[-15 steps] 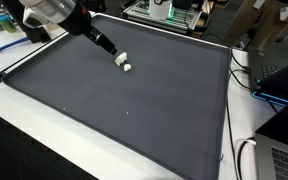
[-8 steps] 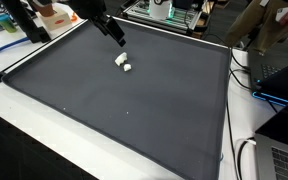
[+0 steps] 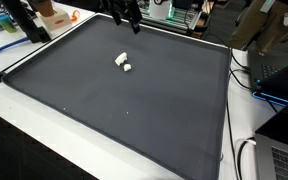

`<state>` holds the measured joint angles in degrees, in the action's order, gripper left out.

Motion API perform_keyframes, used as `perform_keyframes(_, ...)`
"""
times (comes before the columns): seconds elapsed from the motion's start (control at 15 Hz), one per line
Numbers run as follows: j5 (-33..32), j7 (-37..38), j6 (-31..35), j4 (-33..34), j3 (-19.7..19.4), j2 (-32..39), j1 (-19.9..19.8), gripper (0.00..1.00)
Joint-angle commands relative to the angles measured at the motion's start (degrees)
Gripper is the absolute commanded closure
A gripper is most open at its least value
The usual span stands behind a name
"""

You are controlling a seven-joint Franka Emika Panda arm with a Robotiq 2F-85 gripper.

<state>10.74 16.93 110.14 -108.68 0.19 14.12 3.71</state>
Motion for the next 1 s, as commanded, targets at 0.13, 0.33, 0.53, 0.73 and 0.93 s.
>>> perform_keyframes(0.13, -0.1, 0.0, 0.6, -1.7, 0.3, -1.7, -0.3, 0.00)
perform_keyframes(0.33, -0.1, 0.0, 0.8, -2.1, 0.3, -1.7, -0.3, 0.00)
perform_keyframes(0.53, -2.7, 0.1, 0.3, -1.5, 0.5, -1.0, 0.3, 0.00)
perform_keyframes(0.73, -2.6, -0.6, 2.2, -7.9, 1.0, -5.4, 0.4, 0.00)
perform_keyframes(0.93, -1.0, -5.8, 3.0, -18.1, 1.4, -14.4, -0.7, 0.00)
